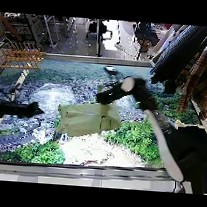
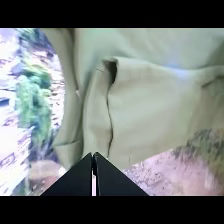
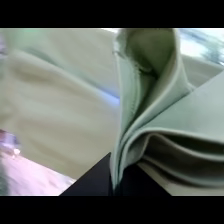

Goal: Fold the clothes and pants, and hang the long-sleeved shirts on hangers.

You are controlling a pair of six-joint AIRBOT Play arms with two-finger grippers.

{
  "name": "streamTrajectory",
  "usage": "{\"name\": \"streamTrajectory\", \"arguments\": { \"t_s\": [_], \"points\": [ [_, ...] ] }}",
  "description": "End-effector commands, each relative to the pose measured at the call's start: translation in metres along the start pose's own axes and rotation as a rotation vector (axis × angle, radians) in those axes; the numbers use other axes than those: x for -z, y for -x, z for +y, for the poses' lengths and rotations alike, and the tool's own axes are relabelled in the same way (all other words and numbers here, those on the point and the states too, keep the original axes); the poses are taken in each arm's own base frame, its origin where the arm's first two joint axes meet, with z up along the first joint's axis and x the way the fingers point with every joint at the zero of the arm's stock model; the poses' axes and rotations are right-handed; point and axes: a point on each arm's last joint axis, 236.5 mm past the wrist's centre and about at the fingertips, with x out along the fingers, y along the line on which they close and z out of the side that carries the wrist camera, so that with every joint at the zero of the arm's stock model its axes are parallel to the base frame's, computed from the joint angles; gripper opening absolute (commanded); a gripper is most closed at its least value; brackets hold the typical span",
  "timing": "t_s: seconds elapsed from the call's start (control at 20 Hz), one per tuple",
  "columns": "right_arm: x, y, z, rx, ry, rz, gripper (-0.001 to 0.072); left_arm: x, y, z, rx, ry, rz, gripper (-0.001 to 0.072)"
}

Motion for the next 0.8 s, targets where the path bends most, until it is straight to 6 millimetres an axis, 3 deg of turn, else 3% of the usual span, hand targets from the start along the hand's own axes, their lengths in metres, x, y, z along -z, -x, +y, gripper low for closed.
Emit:
{"name": "streamTrajectory", "arguments": {
  "t_s": [0.0, 0.05, 0.1, 0.15, 0.2, 0.3, 0.4, 0.5, 0.55, 0.65, 0.75],
  "points": [
    [-0.01, -0.086, 0.132, -0.175, 0.054, -0.171, 0.0017, -0.013, 0.088, 0.021, -0.057, 0.024, -0.146, 0.0006],
    [-0.007, -0.11, 0.153, -0.214, 0.058, -0.198, 0.0019, -0.011, 0.093, 0.025, -0.06, 0.034, -0.147, 0.0005],
    [0.0, -0.127, 0.166, -0.239, 0.059, -0.195, 0.0125, -0.008, 0.091, 0.025, -0.056, 0.039, -0.133, 0.0005],
    [0.006, -0.137, 0.174, -0.262, 0.061, -0.168, 0.0419, -0.005, 0.083, 0.023, -0.043, 0.04, -0.111, 0.0005],
    [0.005, -0.132, 0.176, -0.271, 0.101, -0.153, 0.0572, -0.002, 0.072, 0.021, -0.032, 0.036, -0.082, 0.0005],
    [-0.021, -0.089, 0.167, -0.267, 0.21, -0.179, 0.0566, 0.007, 0.041, 0.011, -0.005, 0.006, -0.007, 0.0006],
    [-0.059, -0.023, 0.125, -0.217, 0.192, -0.255, 0.0566, 0.013, 0.003, -0.002, 0.014, -0.032, 0.059, 0.0005],
    [-0.069, 0.044, 0.047, -0.132, 0.108, -0.252, 0.0567, 0.026, -0.042, -0.02, 0.032, -0.113, 0.137, 0.0005],
    [-0.058, 0.066, 0.008, -0.095, 0.048, -0.21, 0.0568, 0.036, -0.066, -0.03, 0.039, -0.148, 0.18, 0.0006],
    [-0.011, 0.093, -0.063, -0.05, -0.11, -0.068, 0.0574, 0.052, -0.11, -0.041, 0.034, -0.19, 0.23, 0.0005],
    [0.043, 0.089, -0.1, -0.103, -0.269, 0.086, 0.0594, 0.063, -0.145, -0.041, 0.017, -0.202, 0.257, 0.0005]
  ]
}}
